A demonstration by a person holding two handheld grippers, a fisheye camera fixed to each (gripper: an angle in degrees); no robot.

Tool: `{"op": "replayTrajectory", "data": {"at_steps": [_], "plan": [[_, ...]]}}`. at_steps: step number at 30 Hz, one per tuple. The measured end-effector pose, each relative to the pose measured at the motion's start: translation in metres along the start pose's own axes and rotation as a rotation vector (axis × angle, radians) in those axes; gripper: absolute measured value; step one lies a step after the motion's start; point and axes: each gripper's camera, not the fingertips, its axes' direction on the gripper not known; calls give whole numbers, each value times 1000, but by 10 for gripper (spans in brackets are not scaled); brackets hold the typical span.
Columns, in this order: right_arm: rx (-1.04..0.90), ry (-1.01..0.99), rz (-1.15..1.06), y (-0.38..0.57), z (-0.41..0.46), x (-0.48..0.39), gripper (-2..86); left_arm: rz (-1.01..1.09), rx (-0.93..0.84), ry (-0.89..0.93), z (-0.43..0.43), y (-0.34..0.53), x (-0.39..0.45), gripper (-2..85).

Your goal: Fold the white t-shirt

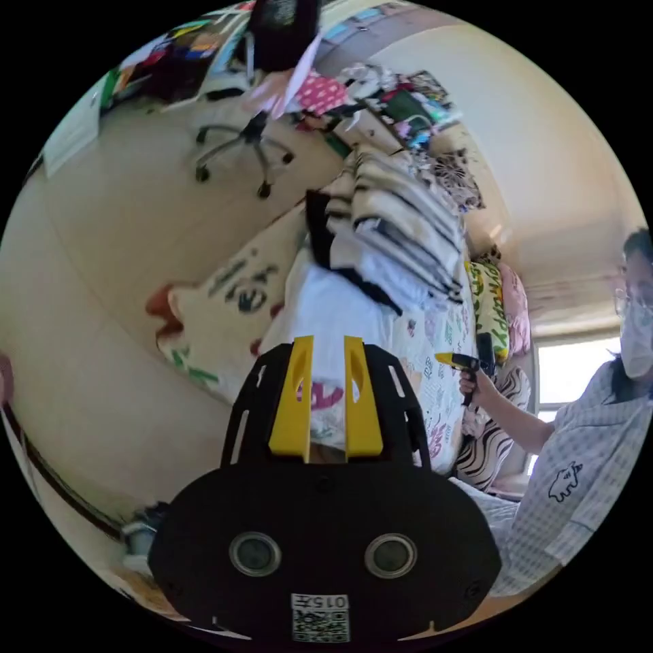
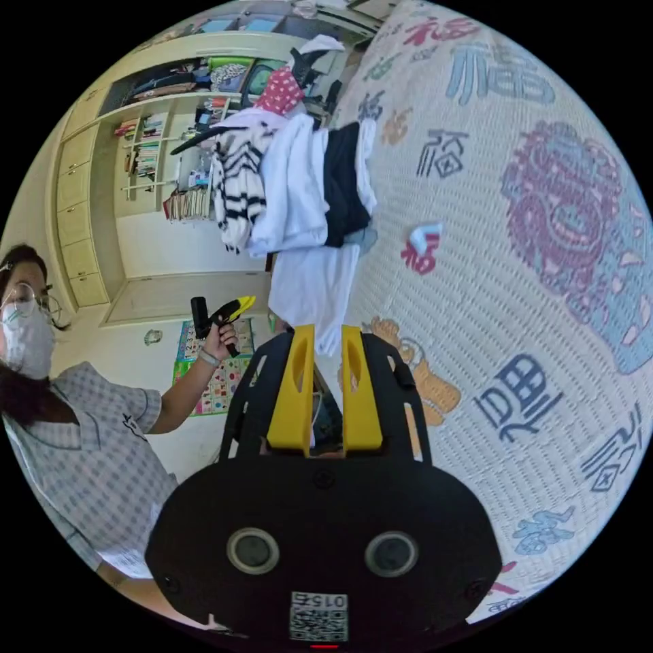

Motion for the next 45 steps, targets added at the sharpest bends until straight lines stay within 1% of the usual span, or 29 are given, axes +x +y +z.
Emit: {"op": "replayTrajectory", "data": {"at_steps": [2,3,5,7,9,11,14,16,18,19,21,22,24,25,26,27,28,30,31,33,34,36,38,41,45], "plan": [[-73,-18,14,5,36,0,77,-114,-2,28,23,28,-10,103],[-101,-44,25,4,60,1,79,-163,36,36,34,40,-11,111],[-93,-110,68,0,90,4,78,-202,66,68,50,48,-6,113],[-71,-158,100,-10,123,2,59,-201,44,82,65,46,5,108],[-44,-170,98,-15,133,-3,40,-169,35,13,67,45,25,81],[-42,-210,110,-17,132,-6,29,-121,30,21,61,47,39,69],[4,-284,30,-3,98,-18,18,-55,35,69,47,56,64,66],[107,-389,-18,25,48,-29,13,13,-5,79,42,61,89,72],[113,-400,-69,50,12,-43,11,158,-129,77,53,70,141,82],[107,-370,-102,71,-12,-53,10,205,-161,62,57,73,158,83],[103,-346,-127,106,-48,-65,9,450,-268,-13,79,90,235,88],[122,-340,-117,132,-73,-68,9,517,-293,-24,86,95,255,90],[167,-328,-70,171,-112,-68,9,827,-395,-89,121,122,340,103],[198,-298,-41,195,-136,-67,9,906,-413,-118,132,131,361,107],[210,-275,-33,206,-147,-68,9,1054,-447,-150,154,149,399,113],[226,-219,-29,227,-168,-71,9,1181,-476,-144,174,167,436,119],[238,-149,-32,245,-187,-76,9,1240,-485,-136,183,177,454,123],[248,-76,-20,268,-210,-80,9,1453,-501,-129,214,218,519,135],[276,-67,-10,282,-225,-82,10,1504,-503,-142,221,229,533,134],[302,-64,-1,302,-243,-82,10,1697,-480,-173,243,270,580,119],[318,-57,3,316,-255,-82,10,1734,-475,-177,246,279,589,113],[361,-46,25,339,-273,-81,10,1815,-460,-178,256,304,615,58],[416,-68,49,364,-291,-80,10,1870,-423,-167,255,320,629,21],[488,-110,59,403,-317,-83,10,1924,-344,-167,248,340,649,6],[505,-87,66,439,-337,-95,10,1983,-353,-183,249,357,670,0]]}}
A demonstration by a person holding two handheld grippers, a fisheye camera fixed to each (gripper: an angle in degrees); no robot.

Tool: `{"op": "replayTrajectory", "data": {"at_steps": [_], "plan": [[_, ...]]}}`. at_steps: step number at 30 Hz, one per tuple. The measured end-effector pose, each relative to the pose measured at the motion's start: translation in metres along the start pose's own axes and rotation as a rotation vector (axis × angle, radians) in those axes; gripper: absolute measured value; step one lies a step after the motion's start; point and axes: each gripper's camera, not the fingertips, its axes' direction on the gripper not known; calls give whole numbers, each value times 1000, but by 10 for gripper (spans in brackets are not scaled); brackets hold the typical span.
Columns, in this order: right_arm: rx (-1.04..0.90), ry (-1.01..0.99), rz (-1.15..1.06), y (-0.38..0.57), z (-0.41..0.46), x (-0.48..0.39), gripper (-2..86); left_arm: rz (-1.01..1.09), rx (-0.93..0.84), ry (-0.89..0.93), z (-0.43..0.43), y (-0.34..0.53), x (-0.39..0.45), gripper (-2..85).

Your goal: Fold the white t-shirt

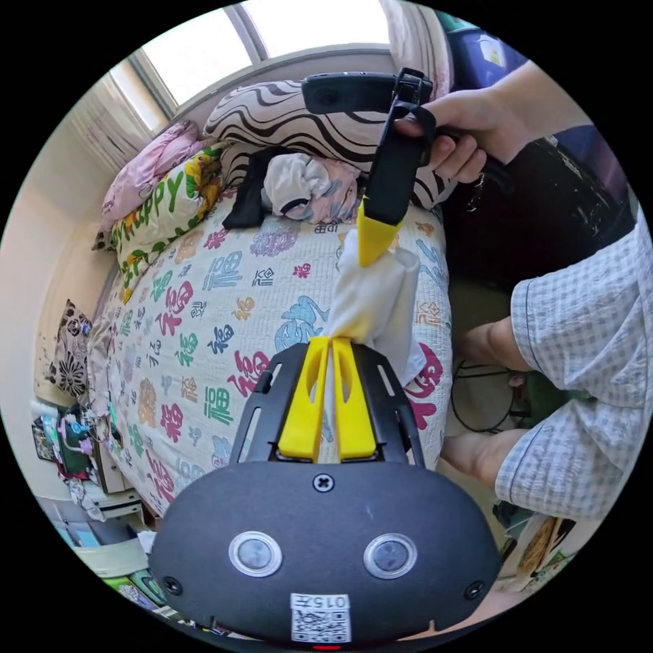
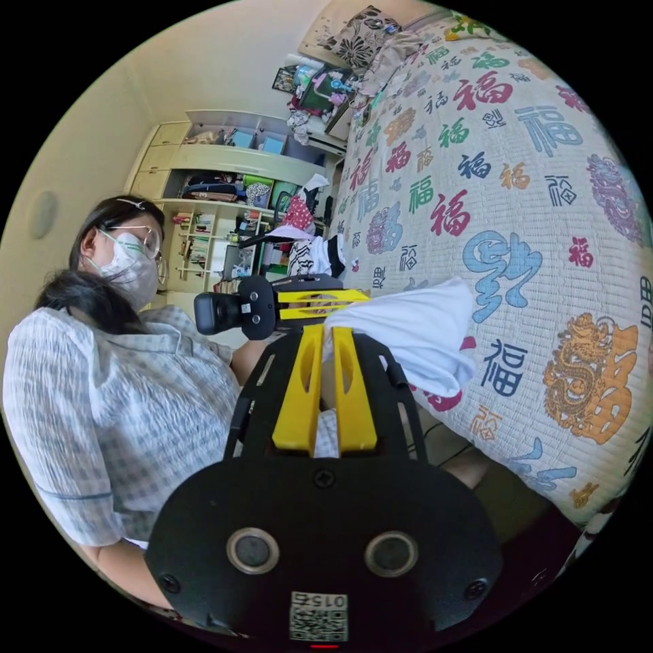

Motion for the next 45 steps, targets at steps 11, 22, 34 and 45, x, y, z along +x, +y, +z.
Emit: {"op": "replayTrajectory", "data": {"at_steps": [11,22,34,45], "plan": [[164,-66,-89,19,-105,-55,-2,-91,66,-39,-36,-5,-24,-3],[235,-62,-46,41,-162,-55,-4,-637,-34,152,4,127,-84,-3],[527,-45,127,151,-237,0,-3,-1253,206,588,80,305,-115,12],[498,-160,-2,168,-262,72,-4,-1600,496,673,151,400,-114,152]]}}
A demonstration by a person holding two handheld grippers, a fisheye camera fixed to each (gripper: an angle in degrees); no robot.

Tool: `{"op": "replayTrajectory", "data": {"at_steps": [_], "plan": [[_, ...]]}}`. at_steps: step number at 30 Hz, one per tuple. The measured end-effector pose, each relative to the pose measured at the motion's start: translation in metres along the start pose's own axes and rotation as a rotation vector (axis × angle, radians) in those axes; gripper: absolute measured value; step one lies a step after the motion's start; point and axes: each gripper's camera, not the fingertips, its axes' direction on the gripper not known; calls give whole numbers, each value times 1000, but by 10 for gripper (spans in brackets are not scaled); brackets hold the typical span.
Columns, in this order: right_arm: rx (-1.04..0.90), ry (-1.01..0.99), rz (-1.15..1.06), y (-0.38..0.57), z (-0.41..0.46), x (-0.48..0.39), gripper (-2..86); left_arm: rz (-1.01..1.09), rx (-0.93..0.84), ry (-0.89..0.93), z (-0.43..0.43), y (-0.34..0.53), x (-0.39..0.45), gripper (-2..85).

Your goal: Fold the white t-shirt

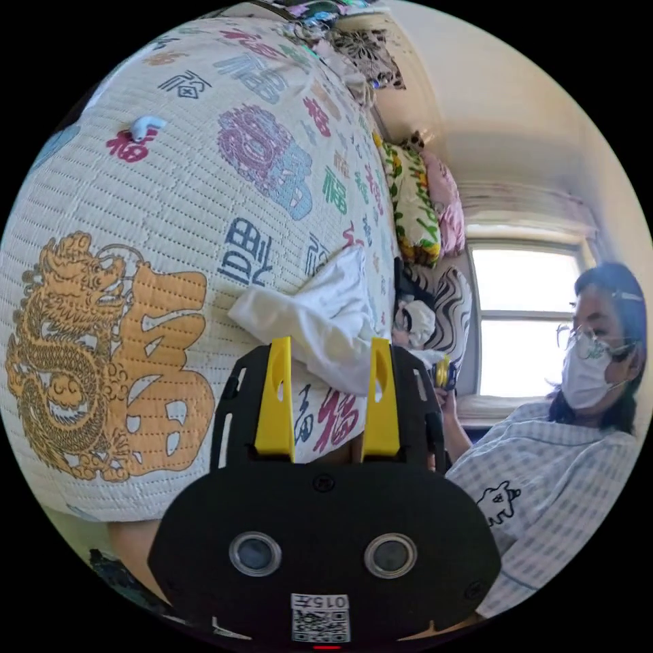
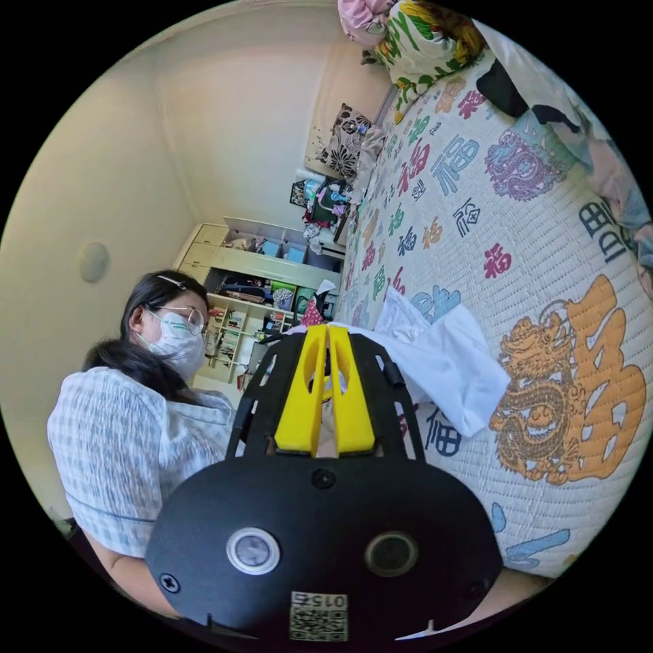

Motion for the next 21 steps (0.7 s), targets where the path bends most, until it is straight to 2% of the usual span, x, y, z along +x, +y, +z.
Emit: {"op": "replayTrajectory", "data": {"at_steps": [3,5,7,9,11,17,21], "plan": [[-35,-18,-39,4,-2,5,-4,-33,-14,-65,7,-13,-12,163],[-55,-32,-66,6,-2,6,-4,-56,-9,-16,15,-23,-19,161],[-96,-53,-97,8,-4,8,-4,-50,-18,-42,21,-31,-21,144],[-120,-65,-112,11,-8,10,-4,18,-53,-205,30,-33,-15,98],[-136,-79,-113,17,-13,14,-4,45,-39,-252,31,-29,-17,71],[-49,-116,-37,51,-52,13,-4,3,56,-116,16,-1,-43,8],[65,-91,-56,57,-100,-22,-4,73,172,-32,-14,18,-22,-2]]}}
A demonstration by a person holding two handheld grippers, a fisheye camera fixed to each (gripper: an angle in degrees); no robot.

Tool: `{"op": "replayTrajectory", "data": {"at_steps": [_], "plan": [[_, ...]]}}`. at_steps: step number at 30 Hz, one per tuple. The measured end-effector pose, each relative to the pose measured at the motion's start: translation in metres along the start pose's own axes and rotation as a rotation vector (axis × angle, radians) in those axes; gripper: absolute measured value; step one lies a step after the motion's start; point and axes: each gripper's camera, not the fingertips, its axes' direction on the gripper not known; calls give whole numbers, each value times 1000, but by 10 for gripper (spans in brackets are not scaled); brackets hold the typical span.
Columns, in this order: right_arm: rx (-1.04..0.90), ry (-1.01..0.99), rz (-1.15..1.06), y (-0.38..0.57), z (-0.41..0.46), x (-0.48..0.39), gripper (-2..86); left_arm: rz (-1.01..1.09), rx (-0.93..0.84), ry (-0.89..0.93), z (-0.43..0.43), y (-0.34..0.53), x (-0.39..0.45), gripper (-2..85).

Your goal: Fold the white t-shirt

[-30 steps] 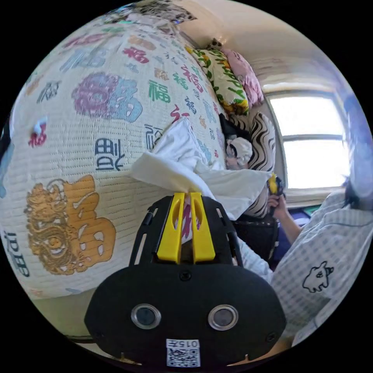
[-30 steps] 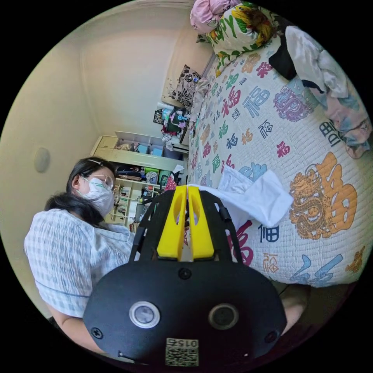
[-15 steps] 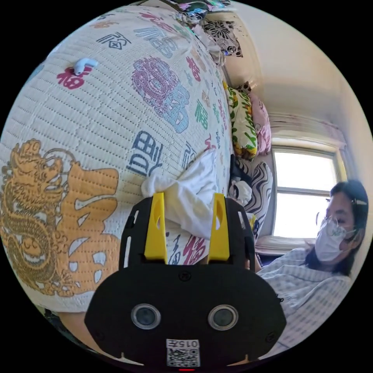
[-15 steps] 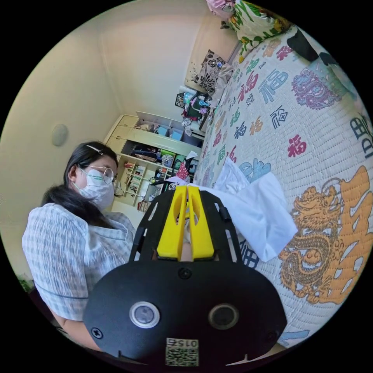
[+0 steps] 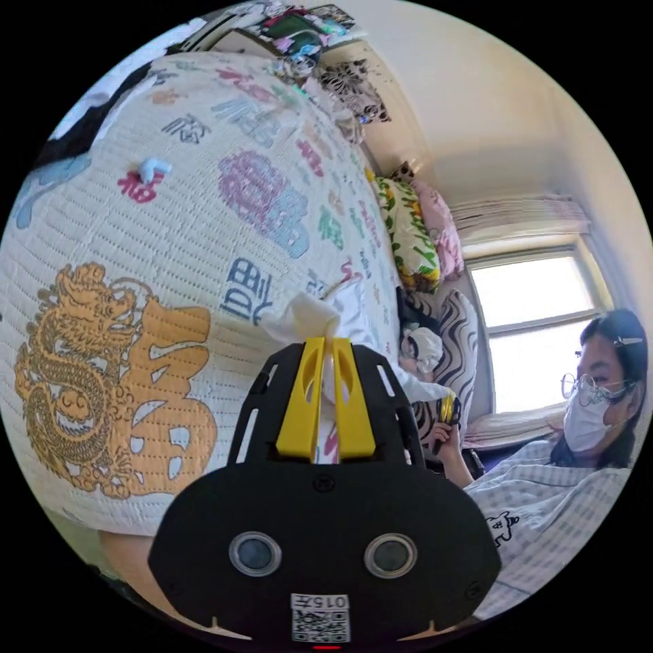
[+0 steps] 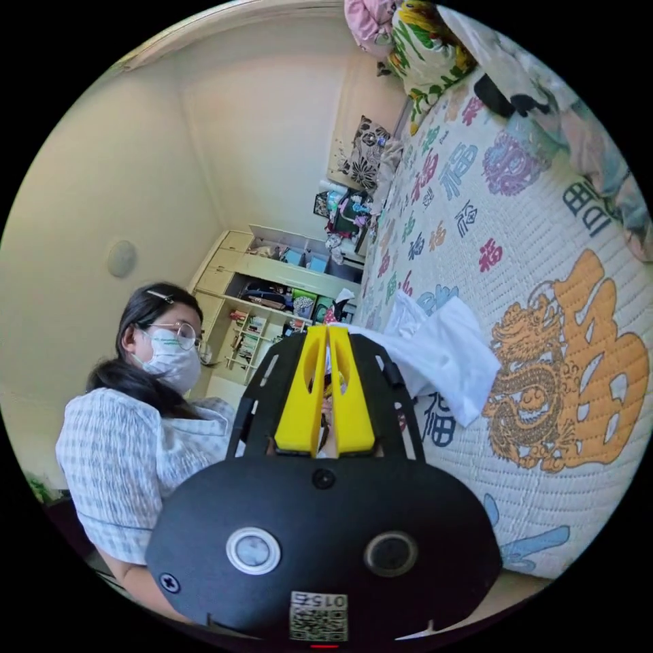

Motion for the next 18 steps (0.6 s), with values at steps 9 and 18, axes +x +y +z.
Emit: {"op": "replayTrajectory", "data": {"at_steps": [9,18], "plan": [[155,61,-257,48,-78,-138,-5,317,173,73,-102,51,96,-8],[88,196,-164,137,-103,-172,-5,337,179,50,-176,142,83,-8]]}}
